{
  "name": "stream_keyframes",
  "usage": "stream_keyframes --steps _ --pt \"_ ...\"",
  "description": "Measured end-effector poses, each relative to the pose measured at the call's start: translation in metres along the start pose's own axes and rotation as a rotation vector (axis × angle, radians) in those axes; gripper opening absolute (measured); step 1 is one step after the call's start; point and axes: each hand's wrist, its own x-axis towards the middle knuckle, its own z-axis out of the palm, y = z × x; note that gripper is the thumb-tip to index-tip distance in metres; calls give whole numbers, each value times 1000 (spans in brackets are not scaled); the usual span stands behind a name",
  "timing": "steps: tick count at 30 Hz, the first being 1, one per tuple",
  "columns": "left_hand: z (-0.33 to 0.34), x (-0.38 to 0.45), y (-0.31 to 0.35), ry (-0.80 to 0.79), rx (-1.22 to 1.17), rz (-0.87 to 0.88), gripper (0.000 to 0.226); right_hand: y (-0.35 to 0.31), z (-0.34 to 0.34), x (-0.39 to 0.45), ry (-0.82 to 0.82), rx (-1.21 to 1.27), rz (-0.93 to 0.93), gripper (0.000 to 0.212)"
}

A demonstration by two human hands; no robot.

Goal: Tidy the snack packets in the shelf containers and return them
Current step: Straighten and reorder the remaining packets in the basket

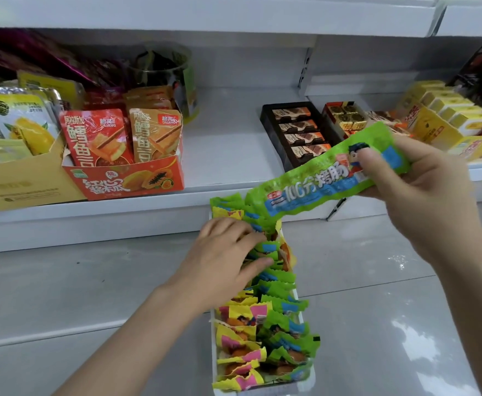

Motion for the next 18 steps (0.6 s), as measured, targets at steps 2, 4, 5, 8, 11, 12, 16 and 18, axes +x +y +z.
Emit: stream_keyframes --steps 2,4,5,8,11,12,16,18 --pt "-2 -3 -2 -6 -28 12 53 -1 12 -4 -31 -5 -25 23" --pt "-2 -9 -3 -1 -66 25 53 2 21 -7 -56 -48 -34 19" --pt "-2 -13 -3 3 -78 29 55 4 23 -8 -72 -72 -26 17" --pt "2 -25 -5 1 -92 42 55 12 19 -12 -142 -196 -5 14" --pt "4 -28 -6 -1 -127 35 53 13 17 -12 -225 -333 -17 16" --pt "4 -28 -6 -1 -130 34 53 12 20 -12 -248 -388 -41 15" --pt "4 -25 -3 0 -122 27 54 19 56 -18 -394 -562 -109 21" --pt "5 -26 -3 -4 -124 20 56 27 77 -23 -532 -669 -96 22"
